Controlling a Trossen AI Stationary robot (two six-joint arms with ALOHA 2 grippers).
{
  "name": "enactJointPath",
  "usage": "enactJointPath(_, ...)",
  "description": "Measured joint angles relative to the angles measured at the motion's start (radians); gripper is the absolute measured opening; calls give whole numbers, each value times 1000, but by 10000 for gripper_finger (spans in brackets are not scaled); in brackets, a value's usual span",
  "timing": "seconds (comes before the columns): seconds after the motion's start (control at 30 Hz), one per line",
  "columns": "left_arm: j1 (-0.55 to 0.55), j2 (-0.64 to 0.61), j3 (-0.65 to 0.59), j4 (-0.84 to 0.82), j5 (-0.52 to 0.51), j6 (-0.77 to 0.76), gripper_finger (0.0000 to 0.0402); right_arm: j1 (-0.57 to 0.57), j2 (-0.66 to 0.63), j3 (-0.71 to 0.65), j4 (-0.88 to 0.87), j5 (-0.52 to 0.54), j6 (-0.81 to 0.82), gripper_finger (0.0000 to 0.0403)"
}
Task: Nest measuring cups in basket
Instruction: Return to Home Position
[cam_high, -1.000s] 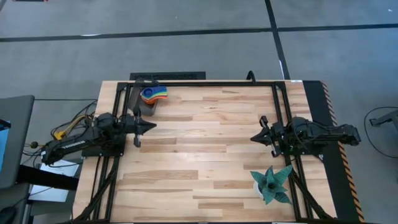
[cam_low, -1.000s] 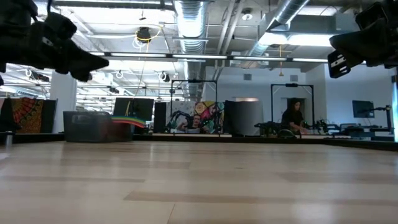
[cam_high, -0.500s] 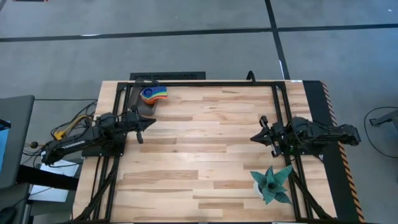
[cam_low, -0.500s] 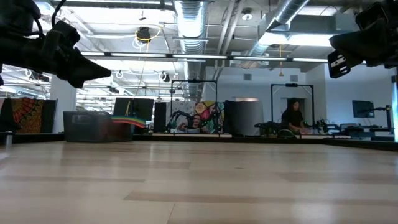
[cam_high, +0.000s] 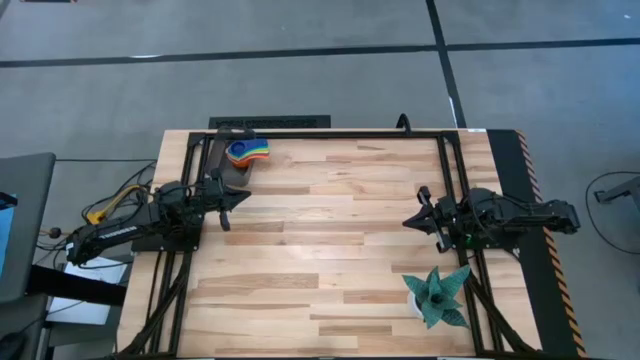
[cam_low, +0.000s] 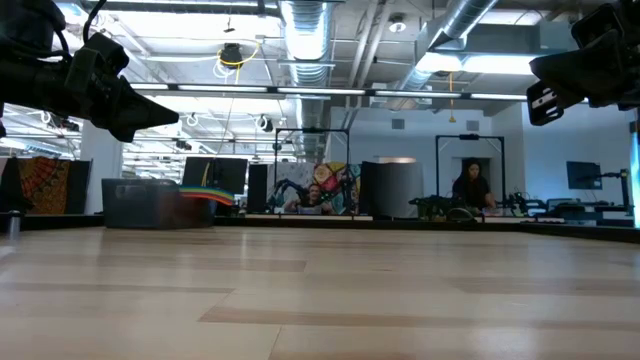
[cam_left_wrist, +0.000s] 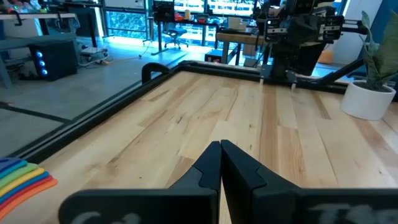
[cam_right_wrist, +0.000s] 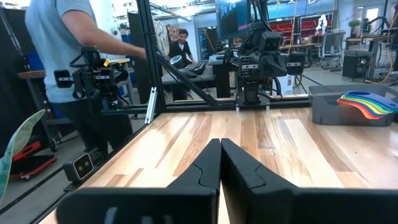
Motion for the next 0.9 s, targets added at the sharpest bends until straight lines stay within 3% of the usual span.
enactJointPath(0.9,0,0,0,0,0,0,0,0,0,0,0,0,0,28)
